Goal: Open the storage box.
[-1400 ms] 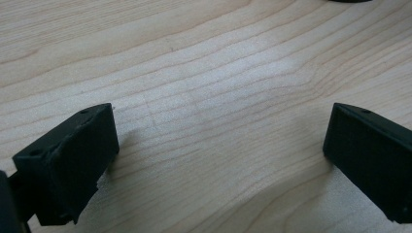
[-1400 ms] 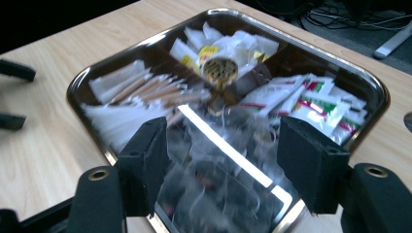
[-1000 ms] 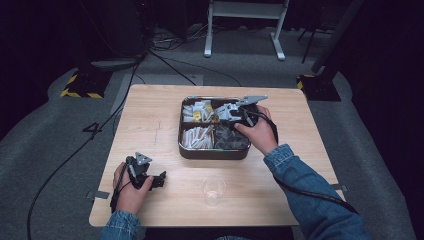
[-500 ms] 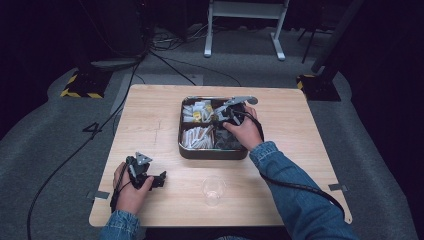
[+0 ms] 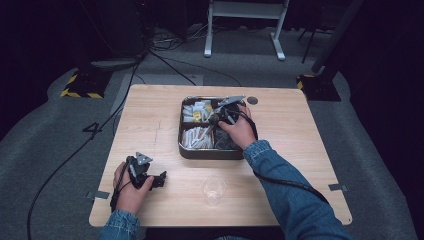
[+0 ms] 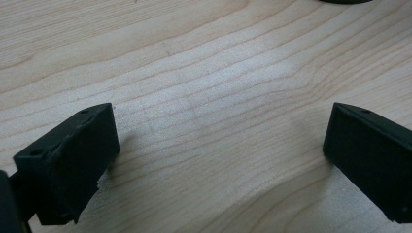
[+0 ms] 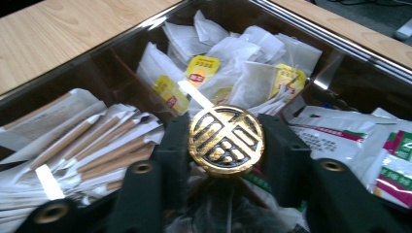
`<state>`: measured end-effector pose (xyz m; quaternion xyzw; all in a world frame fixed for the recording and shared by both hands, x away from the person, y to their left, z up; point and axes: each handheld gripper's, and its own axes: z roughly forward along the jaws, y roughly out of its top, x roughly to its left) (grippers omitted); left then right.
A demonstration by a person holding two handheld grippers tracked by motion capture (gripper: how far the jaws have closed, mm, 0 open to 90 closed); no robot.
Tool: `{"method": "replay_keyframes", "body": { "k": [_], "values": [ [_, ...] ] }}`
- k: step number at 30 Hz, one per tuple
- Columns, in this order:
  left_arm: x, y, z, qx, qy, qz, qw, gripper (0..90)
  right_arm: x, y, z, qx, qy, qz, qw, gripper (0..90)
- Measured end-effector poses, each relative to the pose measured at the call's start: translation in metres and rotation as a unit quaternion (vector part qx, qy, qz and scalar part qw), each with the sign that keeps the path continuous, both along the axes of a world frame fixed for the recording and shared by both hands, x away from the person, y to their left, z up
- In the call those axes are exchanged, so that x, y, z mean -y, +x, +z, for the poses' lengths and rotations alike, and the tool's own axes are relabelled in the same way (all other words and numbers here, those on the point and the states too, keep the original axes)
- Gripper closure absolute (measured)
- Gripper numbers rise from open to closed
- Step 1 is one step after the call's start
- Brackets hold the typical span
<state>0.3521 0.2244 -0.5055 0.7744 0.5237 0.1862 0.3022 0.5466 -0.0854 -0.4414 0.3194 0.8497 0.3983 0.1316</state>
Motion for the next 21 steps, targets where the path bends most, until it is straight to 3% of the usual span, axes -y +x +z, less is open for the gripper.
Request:
{"method": "replay_keyframes", "body": {
  "k": [13, 21],
  "values": [
    [0.0004, 0.001, 0.0, 0.001, 0.001, -0.004, 1.0, 0.0, -0.0015, -0.0022, 0.0002, -0.003, 0.003, -0.018, 0.9998, 58.7],
    [0.0004, 0.0009, -0.0001, 0.001, 0.0, -0.004, 1.0, 0.0, -0.0057, -0.0063, 0.0019, -0.006, -0.001, -0.048, 0.9988, 58.7]
  ]
}}
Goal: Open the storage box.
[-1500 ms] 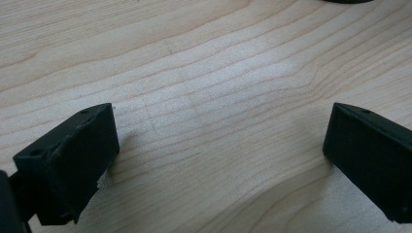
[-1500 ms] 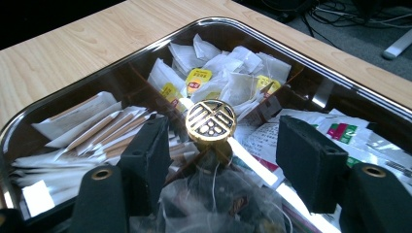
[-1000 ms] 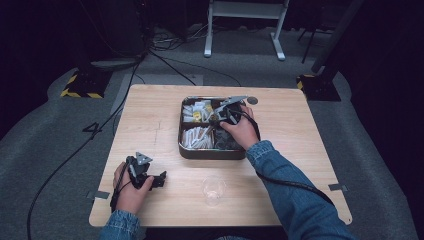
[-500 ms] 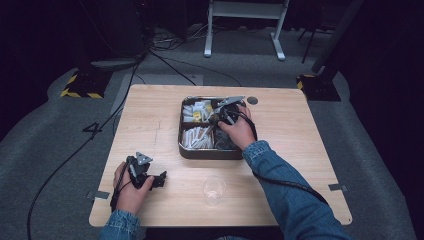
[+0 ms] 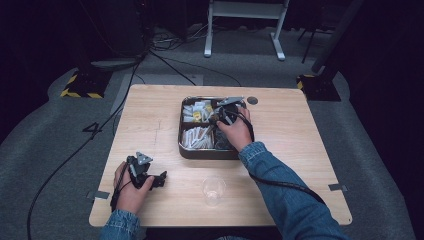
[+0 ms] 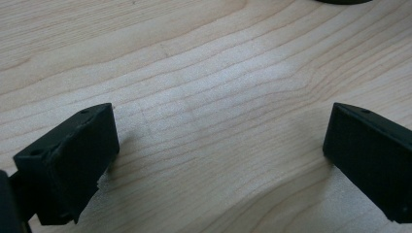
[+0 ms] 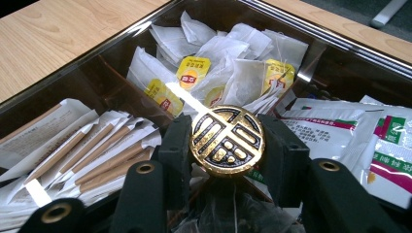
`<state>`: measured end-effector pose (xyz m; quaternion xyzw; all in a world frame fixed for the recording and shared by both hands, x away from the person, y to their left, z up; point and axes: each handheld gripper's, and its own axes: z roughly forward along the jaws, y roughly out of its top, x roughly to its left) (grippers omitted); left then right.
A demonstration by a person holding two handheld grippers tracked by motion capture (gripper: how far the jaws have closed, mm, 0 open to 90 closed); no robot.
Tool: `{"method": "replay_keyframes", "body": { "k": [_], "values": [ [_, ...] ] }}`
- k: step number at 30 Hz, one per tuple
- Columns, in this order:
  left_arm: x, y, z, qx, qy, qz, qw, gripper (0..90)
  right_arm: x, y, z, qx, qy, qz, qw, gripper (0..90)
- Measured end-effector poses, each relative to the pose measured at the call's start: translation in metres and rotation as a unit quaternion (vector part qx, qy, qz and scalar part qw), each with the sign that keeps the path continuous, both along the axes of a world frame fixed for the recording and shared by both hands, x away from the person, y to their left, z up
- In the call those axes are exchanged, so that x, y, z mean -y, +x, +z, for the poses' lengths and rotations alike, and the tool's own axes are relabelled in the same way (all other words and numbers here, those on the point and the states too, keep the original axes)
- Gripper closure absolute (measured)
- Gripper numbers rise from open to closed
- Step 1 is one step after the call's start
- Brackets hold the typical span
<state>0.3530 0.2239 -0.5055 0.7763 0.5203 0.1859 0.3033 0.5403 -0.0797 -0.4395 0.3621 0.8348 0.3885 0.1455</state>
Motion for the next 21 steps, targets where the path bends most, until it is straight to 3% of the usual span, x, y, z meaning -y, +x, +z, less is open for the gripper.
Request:
{"method": "replay_keyframes", "body": {
  "k": [9, 14, 21],
  "values": [
    [0.0, 0.0, 0.0, 0.001, 0.0, 0.001, 1.0, 0.0, -0.001, -0.004, 0.005, 0.015, -0.001, -0.015, 0.9998, 58.7],
    [0.0, 0.0, 0.0, -0.001, 0.0, 0.0, 1.0, 0.0, 0.002, -0.005, 0.023, 0.023, 0.018, -0.021, 0.9994, 58.7],
    [0.0, 0.0, 0.0, -0.001, 0.001, -0.001, 1.0, 0.0, 0.01, -0.009, 0.05, 0.06, 0.026, -0.023, 0.9976, 58.7]
  ]
}}
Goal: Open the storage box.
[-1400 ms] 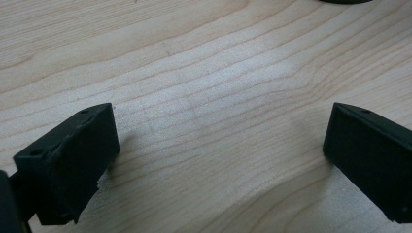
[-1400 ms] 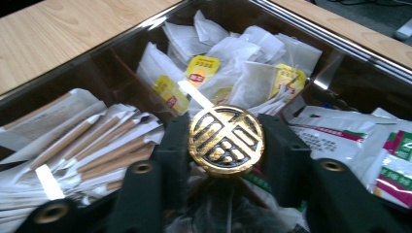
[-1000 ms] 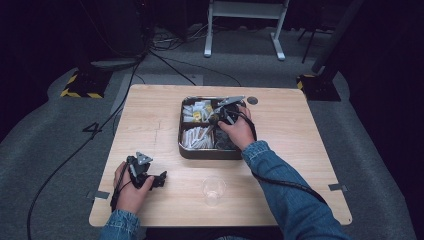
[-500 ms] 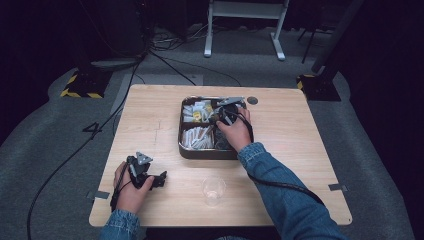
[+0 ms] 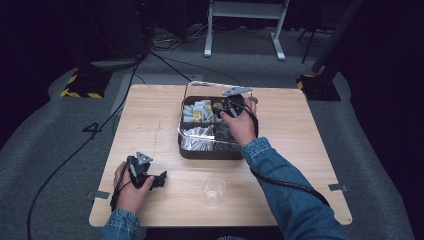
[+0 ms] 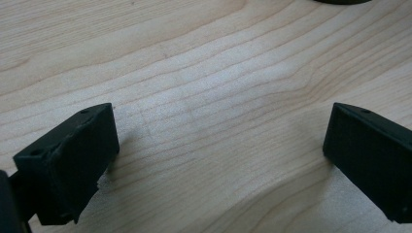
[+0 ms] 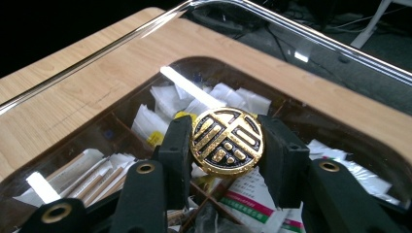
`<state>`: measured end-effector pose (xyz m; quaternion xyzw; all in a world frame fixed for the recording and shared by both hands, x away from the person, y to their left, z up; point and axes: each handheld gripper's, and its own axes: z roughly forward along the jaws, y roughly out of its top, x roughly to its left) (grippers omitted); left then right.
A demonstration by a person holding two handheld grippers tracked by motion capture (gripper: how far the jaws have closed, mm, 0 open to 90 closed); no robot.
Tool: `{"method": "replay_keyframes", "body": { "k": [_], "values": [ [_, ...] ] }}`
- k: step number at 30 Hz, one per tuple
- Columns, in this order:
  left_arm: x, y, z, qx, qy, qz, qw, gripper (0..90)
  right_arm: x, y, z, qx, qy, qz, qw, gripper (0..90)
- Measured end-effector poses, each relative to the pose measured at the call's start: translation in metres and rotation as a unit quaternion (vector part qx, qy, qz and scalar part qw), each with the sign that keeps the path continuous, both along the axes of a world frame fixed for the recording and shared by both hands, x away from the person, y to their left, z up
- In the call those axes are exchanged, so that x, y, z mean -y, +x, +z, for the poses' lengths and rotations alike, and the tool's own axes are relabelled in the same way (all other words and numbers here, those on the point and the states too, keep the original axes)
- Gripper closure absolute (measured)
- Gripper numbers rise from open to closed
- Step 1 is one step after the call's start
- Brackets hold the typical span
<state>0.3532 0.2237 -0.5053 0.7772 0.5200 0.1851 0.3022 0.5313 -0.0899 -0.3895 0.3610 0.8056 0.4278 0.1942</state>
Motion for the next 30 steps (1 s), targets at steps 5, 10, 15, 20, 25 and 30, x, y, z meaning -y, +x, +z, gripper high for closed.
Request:
{"method": "replay_keyframes", "body": {
  "k": [5, 10, 15, 20, 25, 30],
  "values": [
    [0.0, 0.0, 0.0, 0.001, 0.0, 0.0, 1.0, 0.0, 0.007, -0.003, 0.011, 0.016, 0.014, -0.011, 0.9997, 58.7],
    [0.0, 0.0, 0.0, 0.001, 0.0, 0.0, 1.0, 0.0, 0.018, -0.003, 0.018, 0.022, 0.016, -0.026, 0.9993, 58.7],
    [0.0, 0.0, 0.0, 0.001, 0.0, 0.0, 1.0, 0.0, 0.032, -0.003, 0.022, 0.024, 0.015, -0.042, 0.9987, 58.7],
    [0.0, 0.0, 0.0, 0.0, 0.001, -0.001, 1.0, 0.0, 0.052, -0.001, 0.026, 0.024, 0.011, -0.062, 0.9977, 58.7],
    [0.001, 0.001, 0.0, 0.001, 0.001, -0.003, 1.0, 0.0, 0.072, 0.002, 0.027, 0.021, 0.006, -0.085, 0.9962, 58.7],
    [0.002, 0.002, 0.0, 0.001, -0.001, -0.003, 1.0, 0.0, 0.093, 0.004, 0.031, 0.025, 0.0, -0.107, 0.9939, 58.7]
  ]
}}
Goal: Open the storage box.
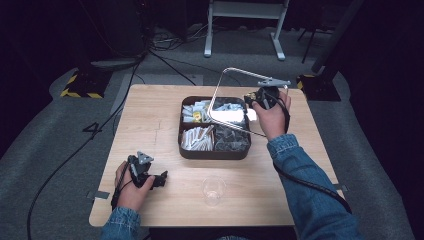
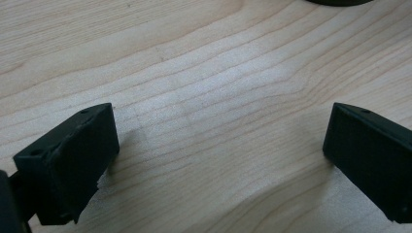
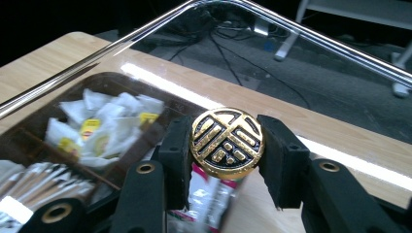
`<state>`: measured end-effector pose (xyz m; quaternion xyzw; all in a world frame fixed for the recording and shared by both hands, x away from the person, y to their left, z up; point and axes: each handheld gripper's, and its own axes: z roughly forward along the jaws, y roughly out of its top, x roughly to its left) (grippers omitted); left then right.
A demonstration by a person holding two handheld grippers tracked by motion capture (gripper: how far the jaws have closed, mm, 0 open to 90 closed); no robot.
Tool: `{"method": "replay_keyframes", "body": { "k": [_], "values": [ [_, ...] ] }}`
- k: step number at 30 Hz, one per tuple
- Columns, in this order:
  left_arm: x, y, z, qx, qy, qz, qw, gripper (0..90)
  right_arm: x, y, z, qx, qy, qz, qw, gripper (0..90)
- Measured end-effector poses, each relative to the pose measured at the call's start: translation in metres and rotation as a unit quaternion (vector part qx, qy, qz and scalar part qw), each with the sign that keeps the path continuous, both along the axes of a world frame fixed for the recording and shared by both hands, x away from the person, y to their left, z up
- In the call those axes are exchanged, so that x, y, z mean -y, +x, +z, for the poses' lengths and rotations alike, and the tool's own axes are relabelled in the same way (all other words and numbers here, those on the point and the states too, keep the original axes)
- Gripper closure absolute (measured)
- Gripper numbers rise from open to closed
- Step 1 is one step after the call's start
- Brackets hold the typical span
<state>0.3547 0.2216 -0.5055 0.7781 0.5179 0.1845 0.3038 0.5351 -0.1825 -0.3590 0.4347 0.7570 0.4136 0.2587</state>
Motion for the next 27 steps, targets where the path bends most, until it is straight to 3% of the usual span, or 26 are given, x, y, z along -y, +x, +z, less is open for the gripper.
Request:
{"method": "replay_keyframes", "body": {
  "k": [13, 27],
  "values": [
    [0.001, 0.0, 0.0, 0.0, 0.003, -0.001, 1.0, 0.0, 0.056, 0.009, -0.003, -0.008, -0.013, -0.062, 0.998, 58.7],
    [0.001, 0.0, 0.0, 0.0, 0.002, -0.004, 1.0, 0.0, 0.102, 0.008, -0.011, -0.017, -0.015, -0.091, 0.9956, 58.7]
  ]
}}
